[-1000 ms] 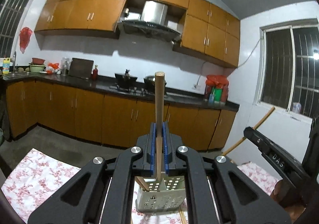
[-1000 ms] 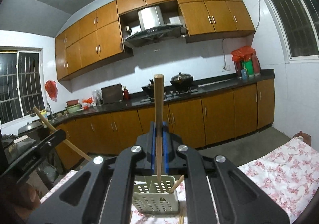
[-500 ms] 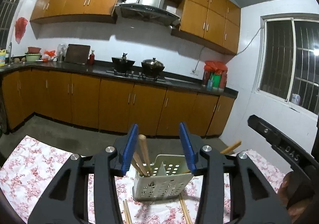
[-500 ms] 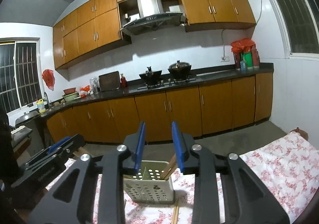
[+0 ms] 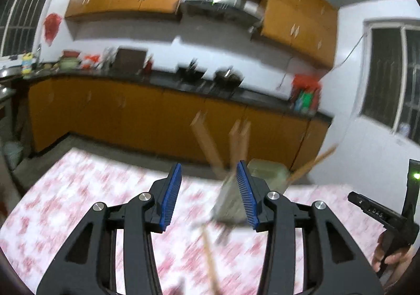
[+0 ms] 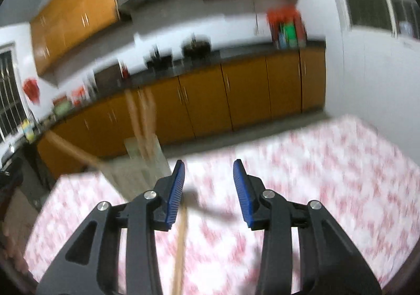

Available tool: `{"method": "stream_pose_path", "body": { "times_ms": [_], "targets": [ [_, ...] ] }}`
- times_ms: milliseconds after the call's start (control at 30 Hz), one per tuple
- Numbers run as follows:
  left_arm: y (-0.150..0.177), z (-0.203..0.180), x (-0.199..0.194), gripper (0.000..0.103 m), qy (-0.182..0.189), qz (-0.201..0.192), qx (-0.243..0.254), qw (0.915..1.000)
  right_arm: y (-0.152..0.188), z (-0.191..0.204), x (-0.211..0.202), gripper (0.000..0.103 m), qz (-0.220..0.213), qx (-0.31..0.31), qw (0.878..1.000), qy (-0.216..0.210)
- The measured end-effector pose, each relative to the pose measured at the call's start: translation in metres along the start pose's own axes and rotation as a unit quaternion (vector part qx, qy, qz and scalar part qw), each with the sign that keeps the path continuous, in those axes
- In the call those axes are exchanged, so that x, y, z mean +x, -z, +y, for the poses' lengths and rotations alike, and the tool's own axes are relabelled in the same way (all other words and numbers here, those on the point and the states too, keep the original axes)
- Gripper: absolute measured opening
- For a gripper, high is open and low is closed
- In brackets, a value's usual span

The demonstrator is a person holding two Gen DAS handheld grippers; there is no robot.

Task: Organize utensils
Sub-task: 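Open both grippers to drop the chopsticks into the green holder, then lower both grippers to the tablecloth and close each on a bamboo chopstick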

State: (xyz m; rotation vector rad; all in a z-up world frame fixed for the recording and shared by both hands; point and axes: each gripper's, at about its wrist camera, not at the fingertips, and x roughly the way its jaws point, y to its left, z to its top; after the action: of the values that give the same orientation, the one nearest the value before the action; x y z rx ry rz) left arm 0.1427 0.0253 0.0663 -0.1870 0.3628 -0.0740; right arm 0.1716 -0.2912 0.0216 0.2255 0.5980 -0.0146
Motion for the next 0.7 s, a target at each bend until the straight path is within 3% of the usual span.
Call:
{"method": "stream_pose_path", "body": {
  "times_ms": [133, 233, 500, 700],
  "targets": [
    [0.046, 0.016, 0.026, 0.043, -0.022, 0.101, -0.001, 0.9947, 0.053, 0.012, 0.039, 0.028, 0.105, -0.022, 0.994, -0.034],
    [0.078, 0.022, 0.042, 0.037, -0.013, 0.167, -0.012, 0.9858, 0.08, 0.025, 0.054, 0.02, 0.148, -0.043, 0.986, -0.06],
    [0.112, 0.006, 0.047, 0.032, 0.014, 0.214, 0.004, 0.9767, 0.113, 0.048, 0.065, 0.014, 0.183, -0.075, 0.978, -0.066],
    [0.127, 0.003, 0.052, 0.026, 0.029, 0.242, 0.004, 0.9698, 0.111, 0.037, 0.067, 0.008, 0.168, -0.076, 0.983, -0.012]
  ]
}}
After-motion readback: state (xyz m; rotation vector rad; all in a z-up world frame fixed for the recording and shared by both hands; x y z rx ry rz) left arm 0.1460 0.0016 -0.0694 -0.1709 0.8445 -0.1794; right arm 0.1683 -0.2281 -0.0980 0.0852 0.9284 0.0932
